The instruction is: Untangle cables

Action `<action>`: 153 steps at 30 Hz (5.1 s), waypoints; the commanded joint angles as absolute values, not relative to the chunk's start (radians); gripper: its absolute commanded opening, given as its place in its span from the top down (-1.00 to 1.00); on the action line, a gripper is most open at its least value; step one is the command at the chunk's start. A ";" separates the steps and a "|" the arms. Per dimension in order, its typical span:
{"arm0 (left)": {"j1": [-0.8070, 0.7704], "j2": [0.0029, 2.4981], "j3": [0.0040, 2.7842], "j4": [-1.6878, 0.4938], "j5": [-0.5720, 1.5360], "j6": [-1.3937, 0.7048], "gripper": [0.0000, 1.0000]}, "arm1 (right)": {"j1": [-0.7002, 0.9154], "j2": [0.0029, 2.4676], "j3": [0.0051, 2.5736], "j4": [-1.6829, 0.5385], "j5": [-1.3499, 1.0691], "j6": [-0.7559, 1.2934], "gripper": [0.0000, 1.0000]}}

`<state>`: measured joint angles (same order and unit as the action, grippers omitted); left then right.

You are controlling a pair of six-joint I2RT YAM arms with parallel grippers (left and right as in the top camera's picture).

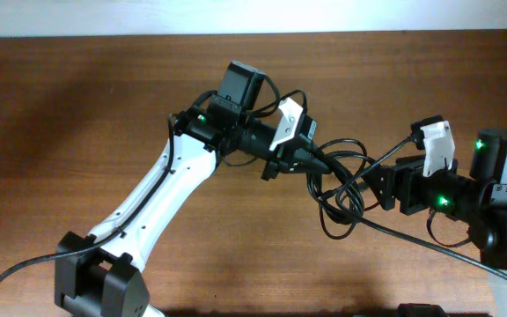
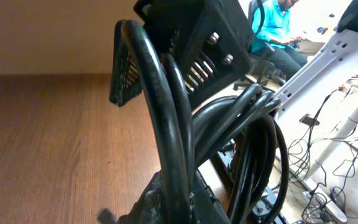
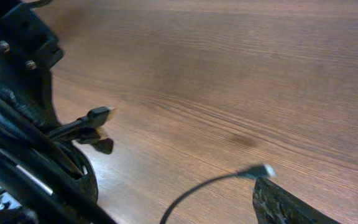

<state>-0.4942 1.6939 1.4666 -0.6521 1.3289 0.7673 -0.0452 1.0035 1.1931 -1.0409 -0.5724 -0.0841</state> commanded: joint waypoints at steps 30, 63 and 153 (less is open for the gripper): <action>-0.483 1.666 1.489 -0.626 1.256 0.572 1.00 | -0.046 0.976 1.193 -1.068 -0.348 -0.009 -0.73; -0.509 1.665 1.489 -0.488 1.425 0.430 0.86 | -0.046 1.051 1.192 -1.123 -0.852 -0.128 0.92; -0.424 1.666 1.489 -0.358 1.216 -0.229 1.00 | -0.046 1.039 1.243 -0.776 -0.784 0.235 0.08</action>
